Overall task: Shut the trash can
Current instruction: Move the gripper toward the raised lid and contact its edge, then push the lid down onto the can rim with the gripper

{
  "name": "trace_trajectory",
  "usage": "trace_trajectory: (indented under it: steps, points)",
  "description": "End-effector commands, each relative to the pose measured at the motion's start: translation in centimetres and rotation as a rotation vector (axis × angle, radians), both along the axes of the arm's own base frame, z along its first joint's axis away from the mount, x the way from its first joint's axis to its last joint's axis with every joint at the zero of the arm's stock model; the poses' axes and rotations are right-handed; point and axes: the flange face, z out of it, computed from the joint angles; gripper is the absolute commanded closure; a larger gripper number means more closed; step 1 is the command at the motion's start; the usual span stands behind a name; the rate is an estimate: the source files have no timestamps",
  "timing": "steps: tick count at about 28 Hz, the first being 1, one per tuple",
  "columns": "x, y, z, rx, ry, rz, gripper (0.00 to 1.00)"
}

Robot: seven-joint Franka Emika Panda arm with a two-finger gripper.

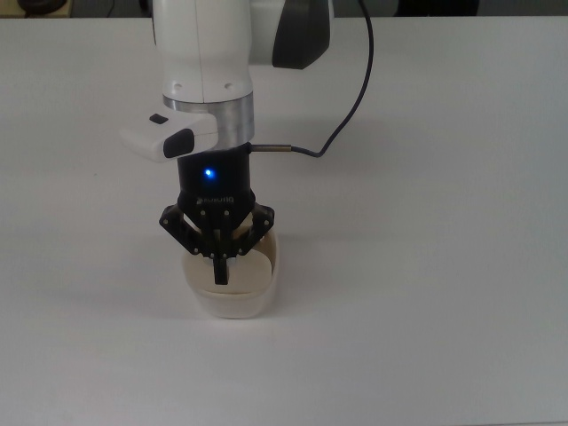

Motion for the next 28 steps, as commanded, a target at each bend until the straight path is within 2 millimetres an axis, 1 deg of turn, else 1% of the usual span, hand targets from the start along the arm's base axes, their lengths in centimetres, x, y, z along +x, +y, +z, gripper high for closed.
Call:
trace_trajectory:
  steps: [1,4,14,16,20,25,28]
  points:
    - [-0.2,0.1,0.9,0.007,-0.017,-0.005,1.0]
    - [-0.4,0.1,0.8,0.005,0.004,-0.001,1.0]
    - [-1.0,-0.1,-1.1,0.001,0.127,0.007,1.0]
    - [-1.3,-0.5,-1.5,0.002,0.165,0.002,1.0]
    - [-1.7,-0.6,-1.9,0.003,0.224,0.003,1.0]
    - [-2.4,-0.6,-3.5,-0.011,0.332,0.032,1.0]
    - [-3.0,-0.5,-5.1,-0.019,0.398,0.051,1.0]
